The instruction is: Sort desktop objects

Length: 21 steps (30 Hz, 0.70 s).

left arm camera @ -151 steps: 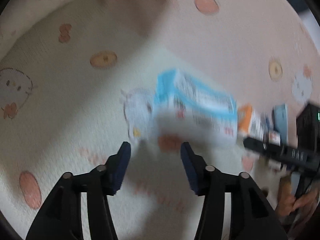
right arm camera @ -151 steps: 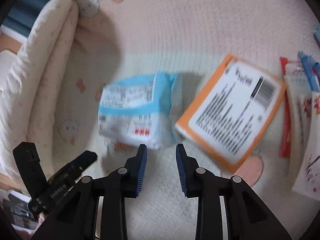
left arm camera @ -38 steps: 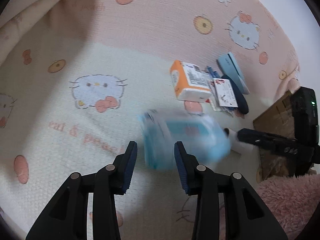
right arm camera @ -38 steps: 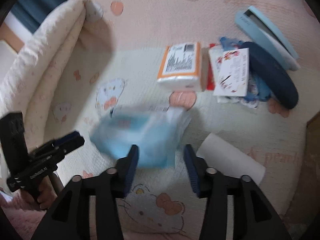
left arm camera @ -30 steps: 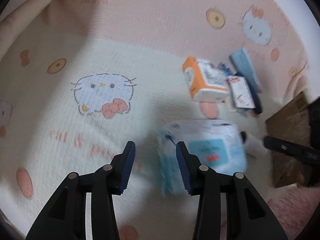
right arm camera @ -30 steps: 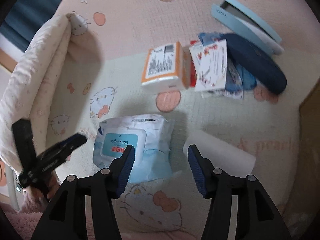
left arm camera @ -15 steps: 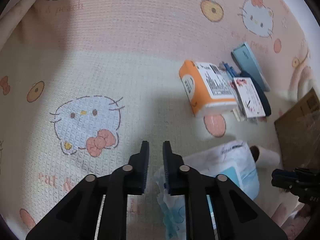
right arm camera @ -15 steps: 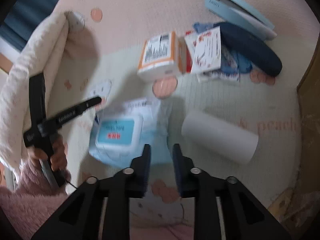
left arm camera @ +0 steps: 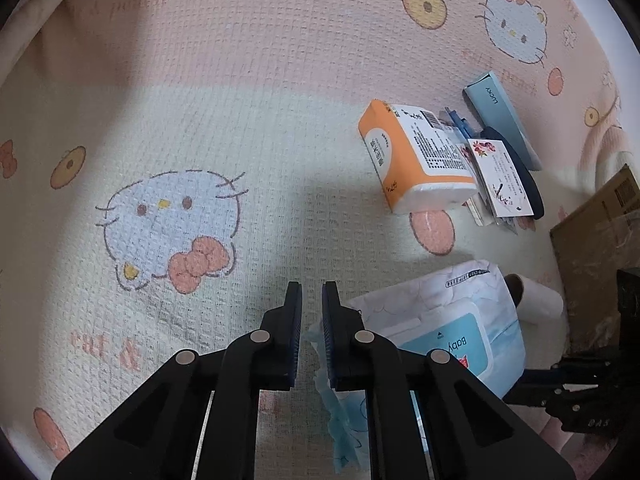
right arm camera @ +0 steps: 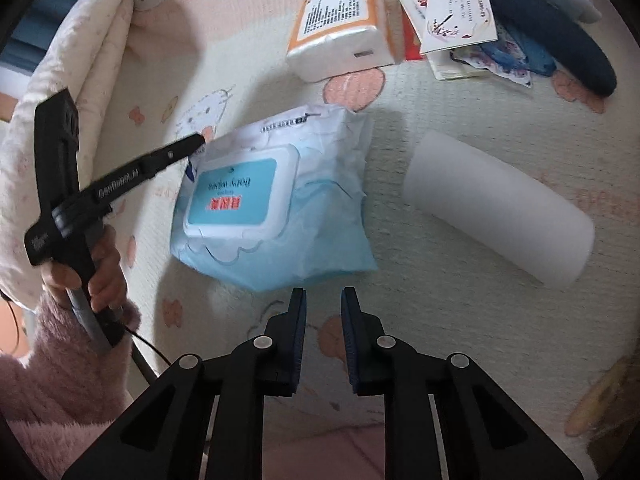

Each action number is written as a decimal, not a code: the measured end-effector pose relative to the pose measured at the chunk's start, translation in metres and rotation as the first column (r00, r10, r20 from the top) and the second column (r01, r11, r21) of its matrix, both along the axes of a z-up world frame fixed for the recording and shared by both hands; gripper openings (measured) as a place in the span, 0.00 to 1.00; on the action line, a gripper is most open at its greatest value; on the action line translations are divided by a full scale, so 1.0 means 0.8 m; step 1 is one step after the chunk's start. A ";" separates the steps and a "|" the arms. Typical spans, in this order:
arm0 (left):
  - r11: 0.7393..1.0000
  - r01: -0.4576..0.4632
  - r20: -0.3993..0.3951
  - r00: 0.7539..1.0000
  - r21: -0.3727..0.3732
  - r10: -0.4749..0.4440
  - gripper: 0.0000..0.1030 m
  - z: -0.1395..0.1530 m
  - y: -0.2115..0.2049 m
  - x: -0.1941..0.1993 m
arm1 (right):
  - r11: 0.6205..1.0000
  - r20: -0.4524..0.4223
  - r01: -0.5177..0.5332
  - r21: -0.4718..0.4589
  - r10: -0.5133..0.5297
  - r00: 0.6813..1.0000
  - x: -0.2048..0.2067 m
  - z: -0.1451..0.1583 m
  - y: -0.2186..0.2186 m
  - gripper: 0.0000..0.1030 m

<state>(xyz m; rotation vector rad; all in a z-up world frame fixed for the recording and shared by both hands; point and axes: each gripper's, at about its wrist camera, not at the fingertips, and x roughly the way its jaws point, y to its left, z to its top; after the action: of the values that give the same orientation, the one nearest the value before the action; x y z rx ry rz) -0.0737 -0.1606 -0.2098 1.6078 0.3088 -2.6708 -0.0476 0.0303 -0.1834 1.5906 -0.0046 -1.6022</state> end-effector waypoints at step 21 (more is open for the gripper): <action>0.988 -0.003 0.119 0.993 0.155 -0.015 0.08 -0.029 0.057 0.066 | 0.933 0.091 0.345 -0.100 -0.336 0.937 -0.106 0.001 0.003 0.31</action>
<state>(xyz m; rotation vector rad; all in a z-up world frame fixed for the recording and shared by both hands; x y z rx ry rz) -0.0207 -0.1147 -0.2332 1.8043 0.5218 -2.5982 -0.1323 0.0327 -0.1827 1.6200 -0.4269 -1.7682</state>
